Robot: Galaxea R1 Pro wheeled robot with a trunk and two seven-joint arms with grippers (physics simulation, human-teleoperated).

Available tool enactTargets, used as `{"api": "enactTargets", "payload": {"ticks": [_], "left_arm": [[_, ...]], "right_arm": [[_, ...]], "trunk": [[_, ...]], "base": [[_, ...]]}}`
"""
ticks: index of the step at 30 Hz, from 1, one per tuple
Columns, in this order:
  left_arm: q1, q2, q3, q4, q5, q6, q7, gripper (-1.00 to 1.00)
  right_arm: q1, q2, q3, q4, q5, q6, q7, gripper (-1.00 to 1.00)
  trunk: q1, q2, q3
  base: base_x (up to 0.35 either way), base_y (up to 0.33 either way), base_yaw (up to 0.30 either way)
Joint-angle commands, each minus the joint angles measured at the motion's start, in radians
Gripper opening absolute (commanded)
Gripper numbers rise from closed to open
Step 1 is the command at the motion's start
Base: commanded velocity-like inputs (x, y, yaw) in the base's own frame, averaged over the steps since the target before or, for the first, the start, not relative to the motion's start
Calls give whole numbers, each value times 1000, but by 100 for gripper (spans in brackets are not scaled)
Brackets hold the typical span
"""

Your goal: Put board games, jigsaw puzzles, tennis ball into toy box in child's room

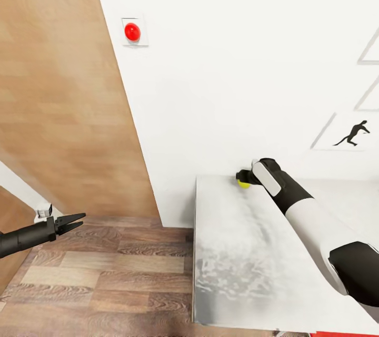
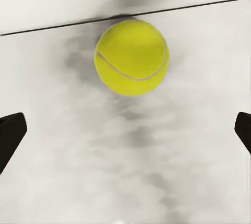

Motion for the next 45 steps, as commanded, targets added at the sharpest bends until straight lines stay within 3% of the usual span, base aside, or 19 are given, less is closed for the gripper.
{"api": "enactTargets", "payload": {"ticks": [1,20,45], "left_arm": [[-4,1,-7,-1,11,7,-3,100],[-4,-14,-8,20,11,10,-4,100],[-4,-18,-7,25,11,11,-4,100]], "right_arm": [[-5,-2,7,-1,-11,2,-9,100],[-58,-2,9,0,-14,4,-9,100],[-78,-1,9,0,-15,6,-9,100]], "trunk": [[1,-2,-4],[1,-2,-35],[1,-2,-76]], "base": [[0,0,0],[0,0,0],[0,0,0]]}}
